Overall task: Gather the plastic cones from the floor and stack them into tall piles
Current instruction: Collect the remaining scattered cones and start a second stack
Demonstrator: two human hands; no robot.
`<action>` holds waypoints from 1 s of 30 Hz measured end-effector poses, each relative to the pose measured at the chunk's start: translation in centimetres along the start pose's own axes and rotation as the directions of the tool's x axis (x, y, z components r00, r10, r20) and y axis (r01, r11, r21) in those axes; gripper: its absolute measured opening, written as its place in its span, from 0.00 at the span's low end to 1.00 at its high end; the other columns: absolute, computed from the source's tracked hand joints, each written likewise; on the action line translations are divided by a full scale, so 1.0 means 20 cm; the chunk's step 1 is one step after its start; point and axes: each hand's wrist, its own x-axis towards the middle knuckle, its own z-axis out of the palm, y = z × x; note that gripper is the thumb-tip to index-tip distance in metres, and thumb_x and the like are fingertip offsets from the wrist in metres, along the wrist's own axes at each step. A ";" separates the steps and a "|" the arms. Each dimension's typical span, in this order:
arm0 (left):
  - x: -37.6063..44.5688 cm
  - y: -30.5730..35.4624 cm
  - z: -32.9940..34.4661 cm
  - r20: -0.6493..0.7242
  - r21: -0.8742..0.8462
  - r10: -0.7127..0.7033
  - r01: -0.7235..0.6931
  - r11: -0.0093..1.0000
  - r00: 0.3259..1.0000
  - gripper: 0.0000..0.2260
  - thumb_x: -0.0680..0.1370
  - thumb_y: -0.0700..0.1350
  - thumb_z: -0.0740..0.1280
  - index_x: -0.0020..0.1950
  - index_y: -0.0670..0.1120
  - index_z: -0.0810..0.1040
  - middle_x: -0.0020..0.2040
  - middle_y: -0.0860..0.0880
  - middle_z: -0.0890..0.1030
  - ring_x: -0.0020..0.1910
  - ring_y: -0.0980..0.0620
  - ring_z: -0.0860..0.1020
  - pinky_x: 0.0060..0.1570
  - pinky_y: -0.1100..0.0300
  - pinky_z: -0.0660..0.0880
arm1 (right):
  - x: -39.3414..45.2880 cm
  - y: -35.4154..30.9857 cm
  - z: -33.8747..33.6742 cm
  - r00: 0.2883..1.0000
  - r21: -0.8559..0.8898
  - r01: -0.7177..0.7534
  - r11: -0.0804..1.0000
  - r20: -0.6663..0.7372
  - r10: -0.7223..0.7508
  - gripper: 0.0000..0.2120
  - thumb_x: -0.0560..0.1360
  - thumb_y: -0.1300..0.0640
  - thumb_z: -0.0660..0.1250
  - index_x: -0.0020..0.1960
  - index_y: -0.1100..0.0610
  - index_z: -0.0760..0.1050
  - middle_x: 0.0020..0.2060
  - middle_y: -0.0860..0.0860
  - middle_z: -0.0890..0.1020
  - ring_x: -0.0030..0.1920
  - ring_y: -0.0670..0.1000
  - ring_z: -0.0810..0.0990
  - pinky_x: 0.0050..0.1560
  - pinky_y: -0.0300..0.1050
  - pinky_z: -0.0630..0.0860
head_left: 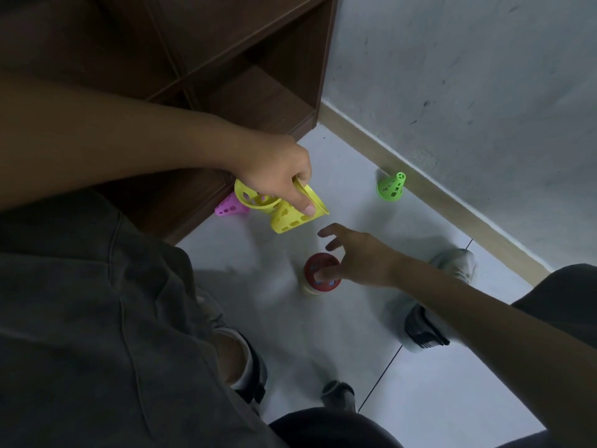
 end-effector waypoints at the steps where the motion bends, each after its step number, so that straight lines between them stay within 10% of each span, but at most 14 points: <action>1: 0.01 0.00 0.00 0.009 -0.016 -0.007 0.007 1.000 1.000 0.27 0.75 0.67 0.64 0.37 0.41 0.74 0.35 0.37 0.79 0.28 0.51 0.69 0.30 0.62 0.63 | 0.00 0.00 -0.02 1.000 0.025 0.002 1.000 0.002 -0.002 0.37 0.70 0.46 0.78 0.73 0.45 0.64 0.63 0.47 0.76 0.52 0.49 0.78 0.48 0.38 0.75; 8: 0.03 0.01 -0.04 -0.014 -0.238 -0.058 0.053 0.970 0.998 0.29 0.78 0.62 0.66 0.43 0.33 0.80 0.28 0.48 0.68 0.25 0.55 0.65 0.27 0.65 0.62 | -0.03 -0.09 -0.14 0.988 0.409 0.109 0.906 -0.147 -0.053 0.24 0.70 0.46 0.77 0.63 0.49 0.75 0.55 0.48 0.83 0.52 0.50 0.83 0.54 0.45 0.79; 15: 0.06 0.04 -0.06 -0.065 -0.480 -0.130 0.083 0.873 0.989 0.27 0.76 0.65 0.69 0.44 0.39 0.83 0.38 0.40 0.80 0.37 0.47 0.76 0.41 0.56 0.69 | -0.04 -0.12 -0.16 0.977 0.718 0.171 0.674 -0.211 -0.023 0.19 0.77 0.53 0.71 0.65 0.58 0.74 0.57 0.55 0.85 0.57 0.53 0.84 0.61 0.54 0.79; 20: 0.05 0.07 -0.08 -0.021 -0.517 -0.092 0.068 0.853 0.996 0.24 0.71 0.65 0.72 0.52 0.45 0.84 0.48 0.44 0.86 0.50 0.44 0.84 0.59 0.45 0.80 | -0.03 -0.05 -0.18 0.952 0.655 0.213 0.725 -0.305 -0.005 0.17 0.78 0.56 0.70 0.65 0.59 0.73 0.58 0.60 0.82 0.56 0.55 0.83 0.54 0.51 0.81; 27: 0.05 0.04 -0.12 -0.150 -0.605 -0.215 0.082 0.792 0.965 0.23 0.68 0.66 0.74 0.51 0.48 0.84 0.50 0.39 0.85 0.44 0.45 0.82 0.48 0.51 0.76 | -0.01 0.11 -0.16 0.934 0.463 0.162 0.872 -0.357 0.016 0.14 0.77 0.58 0.73 0.58 0.54 0.72 0.50 0.50 0.82 0.45 0.47 0.81 0.42 0.32 0.75; 30: 0.05 0.04 -0.13 -0.143 -0.699 -0.239 0.074 0.711 0.960 0.18 0.74 0.58 0.75 0.52 0.45 0.83 0.53 0.44 0.85 0.50 0.51 0.83 0.60 0.48 0.79 | -0.01 0.12 -0.13 0.938 0.338 0.168 0.926 -0.342 -0.046 0.15 0.76 0.56 0.74 0.59 0.52 0.72 0.49 0.45 0.81 0.45 0.44 0.80 0.44 0.31 0.74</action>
